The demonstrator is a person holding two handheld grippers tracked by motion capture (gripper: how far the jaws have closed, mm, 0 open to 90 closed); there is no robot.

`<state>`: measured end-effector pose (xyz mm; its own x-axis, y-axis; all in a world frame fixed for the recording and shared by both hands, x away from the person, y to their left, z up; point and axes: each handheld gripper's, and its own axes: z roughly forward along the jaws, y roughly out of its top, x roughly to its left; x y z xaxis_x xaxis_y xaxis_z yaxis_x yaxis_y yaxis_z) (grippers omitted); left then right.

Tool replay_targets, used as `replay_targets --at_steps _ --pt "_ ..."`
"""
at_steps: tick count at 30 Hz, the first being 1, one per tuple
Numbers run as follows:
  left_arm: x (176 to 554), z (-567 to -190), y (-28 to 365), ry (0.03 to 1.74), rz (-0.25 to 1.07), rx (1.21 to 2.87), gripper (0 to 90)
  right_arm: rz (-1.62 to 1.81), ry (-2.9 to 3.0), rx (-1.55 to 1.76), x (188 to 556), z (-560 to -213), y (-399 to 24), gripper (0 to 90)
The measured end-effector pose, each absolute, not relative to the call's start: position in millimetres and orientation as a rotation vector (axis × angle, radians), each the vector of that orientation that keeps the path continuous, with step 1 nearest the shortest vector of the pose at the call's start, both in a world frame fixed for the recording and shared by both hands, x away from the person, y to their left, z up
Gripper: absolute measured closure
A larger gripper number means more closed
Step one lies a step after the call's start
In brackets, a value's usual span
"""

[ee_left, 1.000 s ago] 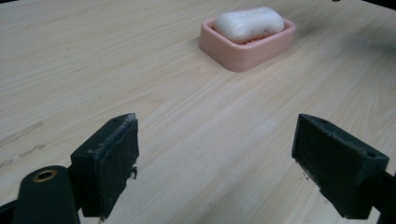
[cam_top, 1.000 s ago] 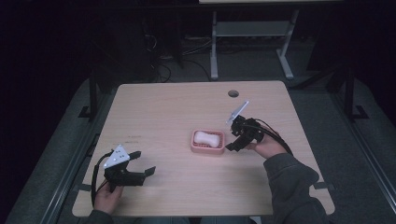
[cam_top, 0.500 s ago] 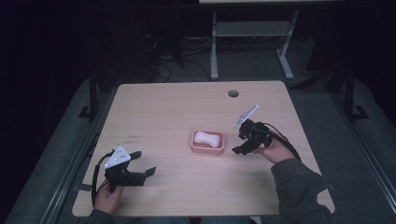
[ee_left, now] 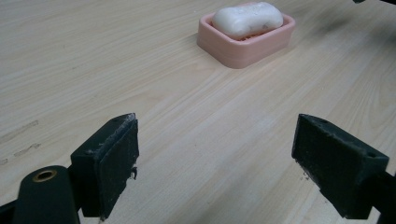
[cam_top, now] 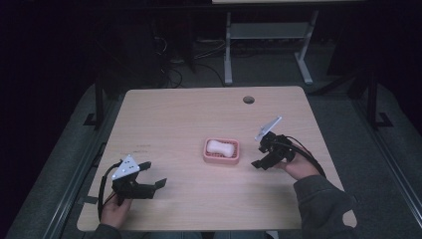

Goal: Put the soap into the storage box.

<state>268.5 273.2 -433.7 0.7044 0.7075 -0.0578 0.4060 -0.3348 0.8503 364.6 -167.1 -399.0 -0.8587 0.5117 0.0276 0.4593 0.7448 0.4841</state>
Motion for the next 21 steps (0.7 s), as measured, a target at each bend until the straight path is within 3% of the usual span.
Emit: replay_targets --at_steps 21 --pt "268 -435 272 0.853 0.401 1.97 14.5 0.77 2.808 0.841 342 -414 -188 32.9"
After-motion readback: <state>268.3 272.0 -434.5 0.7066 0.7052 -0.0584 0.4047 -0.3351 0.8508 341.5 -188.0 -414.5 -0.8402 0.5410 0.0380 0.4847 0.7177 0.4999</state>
